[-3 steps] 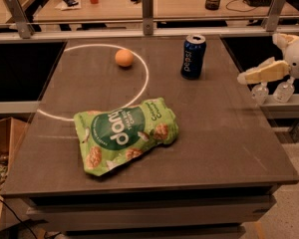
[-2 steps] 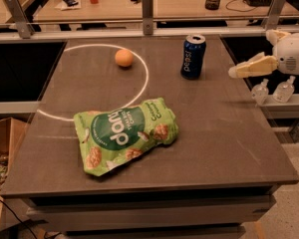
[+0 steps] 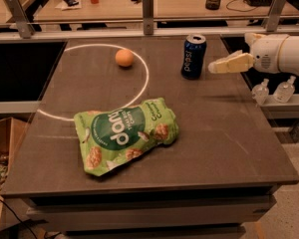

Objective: Move pepsi can near orange

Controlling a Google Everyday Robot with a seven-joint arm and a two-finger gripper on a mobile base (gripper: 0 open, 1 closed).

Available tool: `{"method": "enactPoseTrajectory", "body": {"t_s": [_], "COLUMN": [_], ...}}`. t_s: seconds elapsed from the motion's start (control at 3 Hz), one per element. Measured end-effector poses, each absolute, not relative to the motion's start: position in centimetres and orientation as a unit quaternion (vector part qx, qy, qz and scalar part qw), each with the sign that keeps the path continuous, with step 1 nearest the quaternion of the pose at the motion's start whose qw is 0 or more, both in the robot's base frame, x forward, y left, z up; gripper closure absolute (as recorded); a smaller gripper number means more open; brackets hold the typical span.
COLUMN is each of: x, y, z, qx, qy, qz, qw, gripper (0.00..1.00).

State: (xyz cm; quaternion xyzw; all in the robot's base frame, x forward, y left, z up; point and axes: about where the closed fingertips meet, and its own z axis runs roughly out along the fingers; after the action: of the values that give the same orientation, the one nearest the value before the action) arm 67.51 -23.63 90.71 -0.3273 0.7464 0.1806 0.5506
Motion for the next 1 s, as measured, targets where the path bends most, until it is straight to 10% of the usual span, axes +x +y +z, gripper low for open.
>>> {"method": "enactPoseTrajectory", "body": {"t_s": [1.0], "x": [69.2], "y": [-18.2], "z": [88.7], "qx": [-0.344], "qy": [0.717], "qz": [0.211], "qw": [0.568], "gripper": [0.00]}}
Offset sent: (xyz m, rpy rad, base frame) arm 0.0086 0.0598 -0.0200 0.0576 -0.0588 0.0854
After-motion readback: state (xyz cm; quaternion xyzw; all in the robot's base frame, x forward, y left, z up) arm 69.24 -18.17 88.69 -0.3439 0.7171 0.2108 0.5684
